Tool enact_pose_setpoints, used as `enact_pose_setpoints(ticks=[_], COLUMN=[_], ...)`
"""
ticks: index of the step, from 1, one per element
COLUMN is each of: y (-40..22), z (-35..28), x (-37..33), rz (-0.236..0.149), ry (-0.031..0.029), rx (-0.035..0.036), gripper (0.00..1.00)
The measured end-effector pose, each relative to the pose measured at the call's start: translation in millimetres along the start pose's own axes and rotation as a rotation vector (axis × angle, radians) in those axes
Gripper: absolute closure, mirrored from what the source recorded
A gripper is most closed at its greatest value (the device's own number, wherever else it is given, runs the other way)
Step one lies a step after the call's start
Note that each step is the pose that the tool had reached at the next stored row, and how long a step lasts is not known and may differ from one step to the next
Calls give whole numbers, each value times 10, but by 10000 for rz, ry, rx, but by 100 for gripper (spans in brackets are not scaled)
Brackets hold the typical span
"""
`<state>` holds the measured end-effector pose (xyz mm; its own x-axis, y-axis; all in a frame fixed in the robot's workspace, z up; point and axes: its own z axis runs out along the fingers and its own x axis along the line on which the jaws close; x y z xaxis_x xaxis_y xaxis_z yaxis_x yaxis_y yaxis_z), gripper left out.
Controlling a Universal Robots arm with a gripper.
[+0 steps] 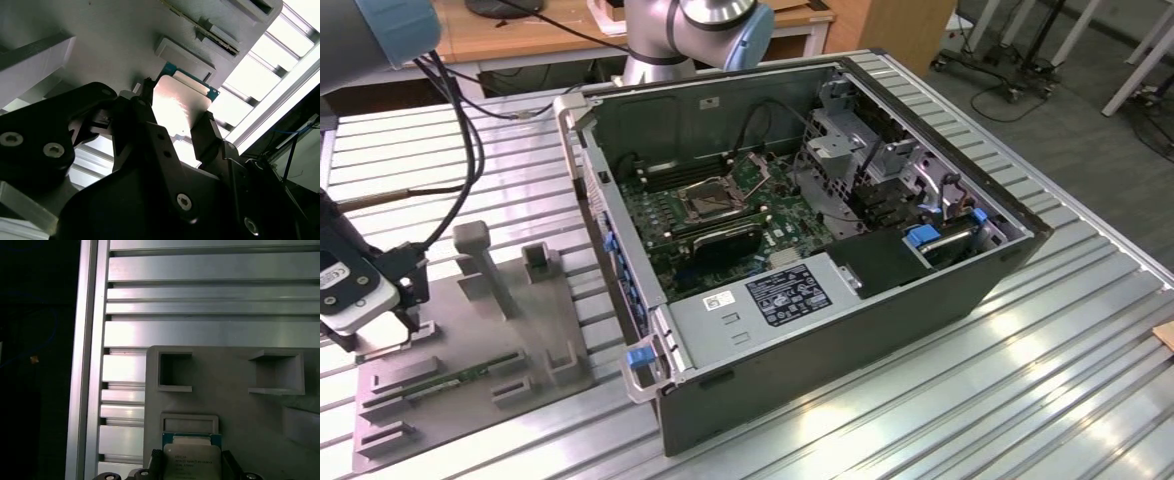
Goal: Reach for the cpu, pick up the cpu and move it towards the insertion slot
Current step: 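Pick up the cpu and move it towards the insertion slot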
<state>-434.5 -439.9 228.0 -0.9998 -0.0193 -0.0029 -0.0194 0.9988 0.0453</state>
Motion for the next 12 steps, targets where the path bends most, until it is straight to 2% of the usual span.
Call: enact_pose_setpoints(ticks=[6, 12], y=[1, 3], z=[-17, -61], x=[0, 0], rz=[1, 0], ry=[2, 1], rx=[1, 0], gripper=[46, 46])
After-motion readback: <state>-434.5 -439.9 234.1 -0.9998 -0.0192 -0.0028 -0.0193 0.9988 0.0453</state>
